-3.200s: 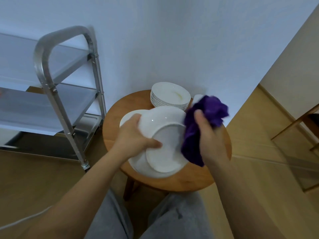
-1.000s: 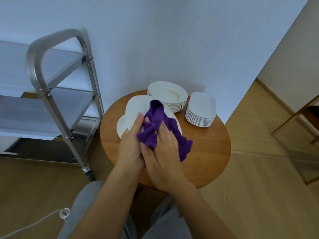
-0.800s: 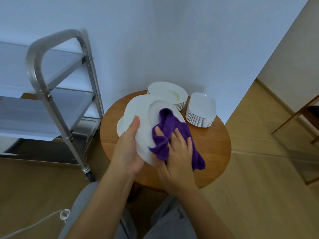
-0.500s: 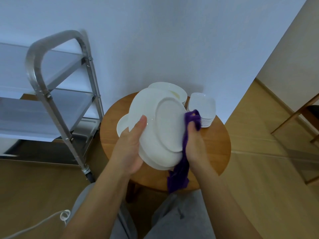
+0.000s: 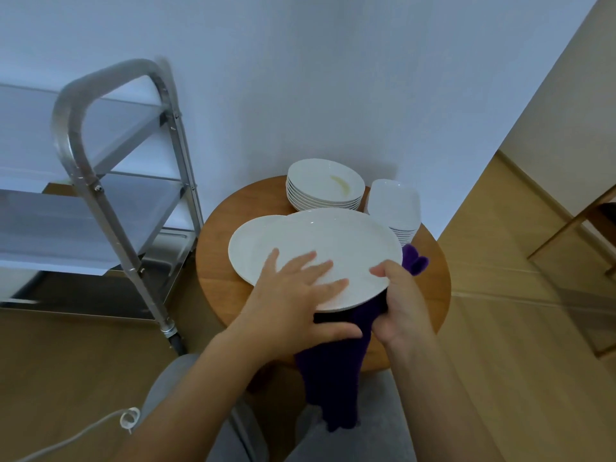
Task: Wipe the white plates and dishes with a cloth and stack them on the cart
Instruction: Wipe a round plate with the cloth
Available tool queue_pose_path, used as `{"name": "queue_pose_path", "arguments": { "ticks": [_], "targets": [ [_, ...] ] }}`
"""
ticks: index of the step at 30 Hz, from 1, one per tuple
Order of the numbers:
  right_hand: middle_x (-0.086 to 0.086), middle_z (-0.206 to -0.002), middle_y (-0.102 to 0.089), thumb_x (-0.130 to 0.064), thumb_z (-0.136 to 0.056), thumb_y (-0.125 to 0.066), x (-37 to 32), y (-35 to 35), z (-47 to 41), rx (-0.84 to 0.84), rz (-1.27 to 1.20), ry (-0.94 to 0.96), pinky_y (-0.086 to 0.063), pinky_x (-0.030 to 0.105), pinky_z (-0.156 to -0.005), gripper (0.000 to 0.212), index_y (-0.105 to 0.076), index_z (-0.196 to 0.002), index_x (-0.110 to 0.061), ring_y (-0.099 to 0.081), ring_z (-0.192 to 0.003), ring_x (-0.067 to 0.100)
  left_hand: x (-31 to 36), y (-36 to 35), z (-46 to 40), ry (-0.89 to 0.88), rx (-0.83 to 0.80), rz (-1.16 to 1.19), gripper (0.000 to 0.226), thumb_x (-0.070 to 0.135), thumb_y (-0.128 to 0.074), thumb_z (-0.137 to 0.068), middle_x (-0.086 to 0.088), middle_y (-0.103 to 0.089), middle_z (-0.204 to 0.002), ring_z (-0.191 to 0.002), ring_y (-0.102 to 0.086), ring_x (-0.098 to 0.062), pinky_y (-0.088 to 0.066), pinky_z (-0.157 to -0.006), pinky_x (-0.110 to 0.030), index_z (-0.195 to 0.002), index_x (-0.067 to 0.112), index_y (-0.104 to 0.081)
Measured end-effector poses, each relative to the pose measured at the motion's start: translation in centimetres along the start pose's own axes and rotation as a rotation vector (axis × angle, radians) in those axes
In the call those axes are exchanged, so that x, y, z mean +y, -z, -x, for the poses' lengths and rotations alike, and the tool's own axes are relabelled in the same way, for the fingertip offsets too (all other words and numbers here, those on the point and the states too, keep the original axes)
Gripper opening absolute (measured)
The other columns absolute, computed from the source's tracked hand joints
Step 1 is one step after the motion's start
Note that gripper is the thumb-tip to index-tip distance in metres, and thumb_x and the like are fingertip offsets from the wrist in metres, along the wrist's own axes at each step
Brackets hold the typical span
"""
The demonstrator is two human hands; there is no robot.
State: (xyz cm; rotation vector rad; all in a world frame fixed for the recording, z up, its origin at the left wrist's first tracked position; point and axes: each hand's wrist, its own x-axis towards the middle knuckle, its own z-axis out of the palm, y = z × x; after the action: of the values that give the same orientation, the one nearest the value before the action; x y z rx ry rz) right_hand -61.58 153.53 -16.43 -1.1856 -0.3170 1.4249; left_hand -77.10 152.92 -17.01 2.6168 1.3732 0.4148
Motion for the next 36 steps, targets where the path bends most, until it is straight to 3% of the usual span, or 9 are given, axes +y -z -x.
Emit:
{"name": "queue_pose_path", "arguments": {
  "ticks": [2,4,7,9,13,23,30,32,36],
  "targets": [
    [0.007,-0.078,-0.067,-0.002,-0.076,-0.052,0.7,0.5,-0.6,0.059,-0.016,0.002,-0.051,0.032,-0.062,0.020,-0.059,-0.093,-0.010,-0.063,-0.074,0.025,-1.3,-1.0,0.7,0.163,0.317,0.233,0.084,0.085,-0.035,-0.066,0.009,-0.026,-0.151,-0.141,-0.013,-0.014,-0.001,-0.112,-0.047,-0.138,0.042,-0.030],
    [0.004,-0.072,-0.065,-0.005,-0.078,-0.054,1.1,1.0,-1.1,0.099,0.010,0.005,-0.048,0.030,-0.059,0.011,-0.059,-0.085,-0.012,-0.062,-0.069,0.021,-2.6,-1.4,0.8,0.497,0.508,0.451,0.078,0.070,-0.047,-0.078,0.005,-0.030,-0.148,-0.134,-0.027,-0.018,-0.027,-0.107,-0.045,-0.144,0.035,-0.023],
    [0.003,-0.074,-0.068,-0.009,-0.082,-0.059,1.3,1.3,-1.8,0.100,0.091,0.019,-0.050,0.029,-0.057,0.007,-0.059,-0.088,-0.013,-0.064,-0.069,0.021,-4.6,-2.2,0.3,0.849,0.339,1.005,0.042,0.038,-0.049,-0.094,0.008,-0.056,-0.109,-0.094,-0.055,-0.011,-0.051,-0.067,-0.024,-0.131,0.021,-0.039],
    [0.004,-0.079,-0.069,-0.013,-0.084,-0.063,1.4,1.1,-2.3,0.122,0.153,0.046,-0.050,0.029,-0.057,0.009,-0.058,-0.091,-0.014,-0.066,-0.073,0.021,-5.4,-3.0,0.2,0.896,0.325,1.113,0.012,0.026,-0.043,-0.098,0.011,-0.059,-0.089,-0.082,-0.058,-0.011,-0.051,-0.061,-0.026,-0.103,0.025,-0.054],
    [0.004,-0.081,-0.072,-0.031,-0.081,-0.072,1.3,0.8,-3.4,0.182,0.198,0.075,-0.054,0.034,-0.069,0.023,-0.062,-0.093,-0.014,-0.067,-0.080,0.023,-6.5,-4.1,-0.1,0.950,0.411,1.171,0.017,0.021,-0.041,-0.099,0.006,-0.060,-0.086,-0.080,-0.059,-0.014,-0.051,-0.057,-0.026,-0.087,0.030,-0.050],
    [-0.001,-0.093,-0.066,-0.030,-0.084,-0.065,0.9,1.0,-6.3,0.329,0.019,-0.008,-0.049,0.039,-0.073,0.017,-0.052,-0.092,-0.026,-0.063,-0.088,0.022,-11.5,-6.8,-3.0,1.061,0.418,0.839,0.015,0.020,-0.038,-0.100,-0.004,-0.055,-0.078,-0.061,-0.051,-0.013,-0.039,-0.043,-0.015,-0.100,0.012,-0.050],
    [-0.002,-0.092,-0.065,-0.034,-0.083,-0.065,1.1,1.0,-8.0,0.352,-0.026,-0.058,-0.045,0.038,-0.062,0.015,-0.051,-0.086,-0.030,-0.062,-0.086,0.022,-13.5,-7.3,-5.0,1.040,0.363,0.584,0.030,0.025,-0.038,-0.099,-0.013,-0.059,-0.105,-0.094,-0.060,-0.028,-0.054,-0.078,-0.037,-0.122,0.006,-0.045],
    [-0.002,-0.093,-0.066,-0.033,-0.083,-0.066,1.0,0.9,-8.4,0.356,-0.033,-0.065,-0.045,0.038,-0.063,0.015,-0.051,-0.087,-0.030,-0.062,-0.086,0.022,-13.8,-7.4,-5.1,1.031,0.344,0.465,0.033,0.028,-0.040,-0.099,-0.012,-0.057,-0.111,-0.095,-0.058,-0.026,-0.049,-0.072,-0.030,-0.127,0.009,-0.042],
    [-0.002,-0.092,-0.066,-0.030,-0.084,-0.065,1.2,0.5,-8.8,0.339,-0.038,-0.075,-0.047,0.037,-0.064,0.014,-0.052,-0.087,-0.029,-0.063,-0.085,0.021,-14.4,-8.0,-5.0,1.082,0.166,0.222,0.027,0.031,-0.039,-0.098,-0.002,-0.052,-0.084,-0.066,-0.050,-0.012,-0.033,-0.050,-0.021,-0.115,0.011,-0.047]
  ]
}}
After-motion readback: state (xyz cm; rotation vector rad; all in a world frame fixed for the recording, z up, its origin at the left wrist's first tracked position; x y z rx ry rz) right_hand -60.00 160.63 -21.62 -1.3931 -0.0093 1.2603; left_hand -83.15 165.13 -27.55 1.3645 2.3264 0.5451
